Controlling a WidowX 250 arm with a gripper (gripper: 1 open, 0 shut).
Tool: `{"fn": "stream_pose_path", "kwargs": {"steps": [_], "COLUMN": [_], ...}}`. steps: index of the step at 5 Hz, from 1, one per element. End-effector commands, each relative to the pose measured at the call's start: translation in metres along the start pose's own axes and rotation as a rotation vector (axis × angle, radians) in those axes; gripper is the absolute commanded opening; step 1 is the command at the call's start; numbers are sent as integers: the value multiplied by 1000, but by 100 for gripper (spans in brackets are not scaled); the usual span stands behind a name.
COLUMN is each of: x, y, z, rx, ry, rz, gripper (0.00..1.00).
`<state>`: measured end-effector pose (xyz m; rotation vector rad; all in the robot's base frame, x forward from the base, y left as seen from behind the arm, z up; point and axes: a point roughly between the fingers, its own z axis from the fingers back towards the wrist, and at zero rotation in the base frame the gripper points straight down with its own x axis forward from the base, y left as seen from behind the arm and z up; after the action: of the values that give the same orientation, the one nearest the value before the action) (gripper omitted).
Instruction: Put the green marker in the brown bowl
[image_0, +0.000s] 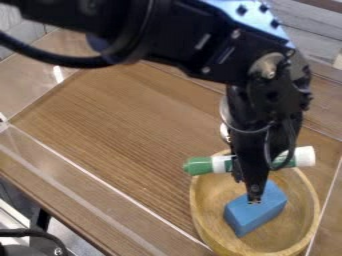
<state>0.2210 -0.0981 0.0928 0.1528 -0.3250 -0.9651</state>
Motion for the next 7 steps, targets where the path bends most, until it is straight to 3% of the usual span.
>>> {"fn": "stream_pose_path", "kwargs": {"steps": [1, 3, 4, 7], "x": [3, 1, 0, 0], "y": [8, 14, 16, 19], "z": [2, -2, -5, -22], "rx": [18, 21, 22, 26], "ry": [-25, -23, -22, -26], "rz": [11, 21, 22, 32], "gripper": [0, 0, 100, 100]}}
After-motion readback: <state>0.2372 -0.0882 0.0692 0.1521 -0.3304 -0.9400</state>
